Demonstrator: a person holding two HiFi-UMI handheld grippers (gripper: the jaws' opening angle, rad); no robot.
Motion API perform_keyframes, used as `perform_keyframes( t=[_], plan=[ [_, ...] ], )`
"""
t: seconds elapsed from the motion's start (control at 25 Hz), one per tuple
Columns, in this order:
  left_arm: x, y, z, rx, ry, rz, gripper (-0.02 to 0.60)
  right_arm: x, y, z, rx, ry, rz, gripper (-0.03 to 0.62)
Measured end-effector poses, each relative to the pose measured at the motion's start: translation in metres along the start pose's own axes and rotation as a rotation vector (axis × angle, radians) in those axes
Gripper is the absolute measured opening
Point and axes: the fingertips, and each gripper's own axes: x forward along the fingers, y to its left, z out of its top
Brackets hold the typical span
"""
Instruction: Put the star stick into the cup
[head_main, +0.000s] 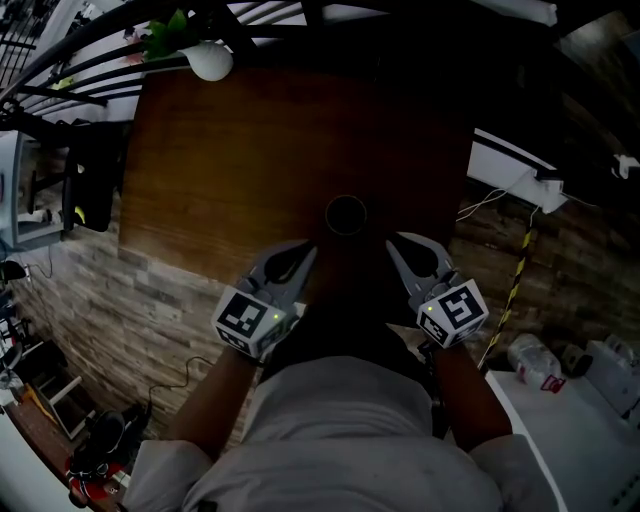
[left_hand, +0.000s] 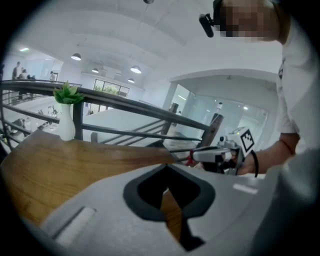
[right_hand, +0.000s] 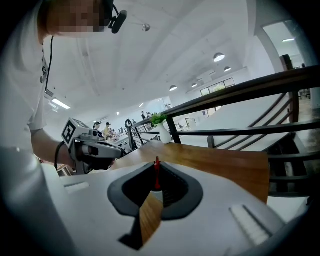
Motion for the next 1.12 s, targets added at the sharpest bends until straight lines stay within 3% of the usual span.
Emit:
perform_keyframes(
  t=[0.2,0.76,1.12],
  plan=[
    [-0.001,0.012,0.001,-0.008,-0.005,0.022,0.003,0.008,-0.002,-0.008,0.004,0.021,0.008,0.033],
    [-0.02,-0.004,0.006,0.017,-0.012,-0.023,0.003,0.003,0.009,-0.005,-0.005,0.033,-0.021,0.077],
    [-0.068,-0.024,0.049,0.08,-0.098,-0.039,0.003,-0.027,0.043,0.017,-0.054,0.018,-0.085,0.091]
  ],
)
